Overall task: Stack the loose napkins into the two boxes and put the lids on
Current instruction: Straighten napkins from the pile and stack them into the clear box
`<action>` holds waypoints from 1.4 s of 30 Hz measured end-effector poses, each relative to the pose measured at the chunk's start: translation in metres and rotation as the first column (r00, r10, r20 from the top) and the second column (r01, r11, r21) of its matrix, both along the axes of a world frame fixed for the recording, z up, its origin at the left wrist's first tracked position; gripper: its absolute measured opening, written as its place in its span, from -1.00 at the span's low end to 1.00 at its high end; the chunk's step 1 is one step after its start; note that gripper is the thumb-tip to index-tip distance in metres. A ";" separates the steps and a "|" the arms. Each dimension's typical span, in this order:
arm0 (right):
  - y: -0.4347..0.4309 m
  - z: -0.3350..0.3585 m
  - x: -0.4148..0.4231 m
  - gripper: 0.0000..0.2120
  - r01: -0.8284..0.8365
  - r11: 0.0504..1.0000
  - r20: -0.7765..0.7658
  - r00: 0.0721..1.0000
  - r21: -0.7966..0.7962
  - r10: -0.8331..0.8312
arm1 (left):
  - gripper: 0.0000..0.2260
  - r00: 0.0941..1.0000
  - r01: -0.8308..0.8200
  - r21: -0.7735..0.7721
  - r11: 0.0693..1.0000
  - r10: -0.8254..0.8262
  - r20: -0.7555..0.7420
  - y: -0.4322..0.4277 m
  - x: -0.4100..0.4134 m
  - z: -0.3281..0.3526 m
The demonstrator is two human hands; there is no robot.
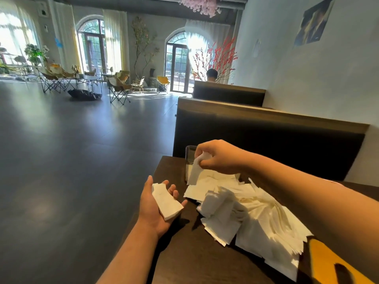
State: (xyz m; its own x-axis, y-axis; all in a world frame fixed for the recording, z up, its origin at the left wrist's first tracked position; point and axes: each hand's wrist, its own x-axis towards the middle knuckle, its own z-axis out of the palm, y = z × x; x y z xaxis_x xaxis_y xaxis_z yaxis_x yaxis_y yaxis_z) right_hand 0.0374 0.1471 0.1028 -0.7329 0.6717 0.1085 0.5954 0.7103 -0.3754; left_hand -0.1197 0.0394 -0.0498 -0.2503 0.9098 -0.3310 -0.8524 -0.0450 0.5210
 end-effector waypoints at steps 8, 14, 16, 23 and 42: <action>-0.043 0.017 0.002 -0.89 -0.173 0.951 0.304 0.920 -0.256 0.249 | -0.28 0.917 0.399 0.077 0.914 -0.396 -0.047 -0.017 0.030 0.009; -0.044 -0.027 -0.020 -0.49 -0.219 0.956 0.369 0.886 -0.197 0.280 | -0.17 0.882 0.469 0.074 0.880 -0.471 0.019 -0.023 0.035 0.008; -0.040 -0.039 -0.016 -0.46 -0.167 0.970 0.274 0.938 -0.175 0.211 | -0.14 0.868 0.495 0.096 0.864 -0.497 0.003 -0.026 0.036 0.008; -0.033 -0.046 0.043 -0.64 0.074 0.987 -0.210 0.972 -0.143 -0.104 | -0.45 0.882 0.471 0.069 0.879 -0.471 -0.020 -0.026 0.045 0.007; -0.083 -0.121 0.175 -0.71 0.263 0.963 -0.148 0.956 0.060 -0.252 | -0.40 0.883 0.454 -0.009 0.891 -0.451 -0.133 -0.047 0.068 0.004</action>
State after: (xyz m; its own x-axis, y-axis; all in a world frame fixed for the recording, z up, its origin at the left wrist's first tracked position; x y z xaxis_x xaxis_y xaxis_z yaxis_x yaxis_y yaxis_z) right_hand 0.2125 0.0643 -0.0177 -0.5101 0.8213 0.2556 0.7085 0.5697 -0.4165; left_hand -0.0514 -0.0081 -0.0461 0.1517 0.9410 -0.3024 -0.7089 0.3168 0.6302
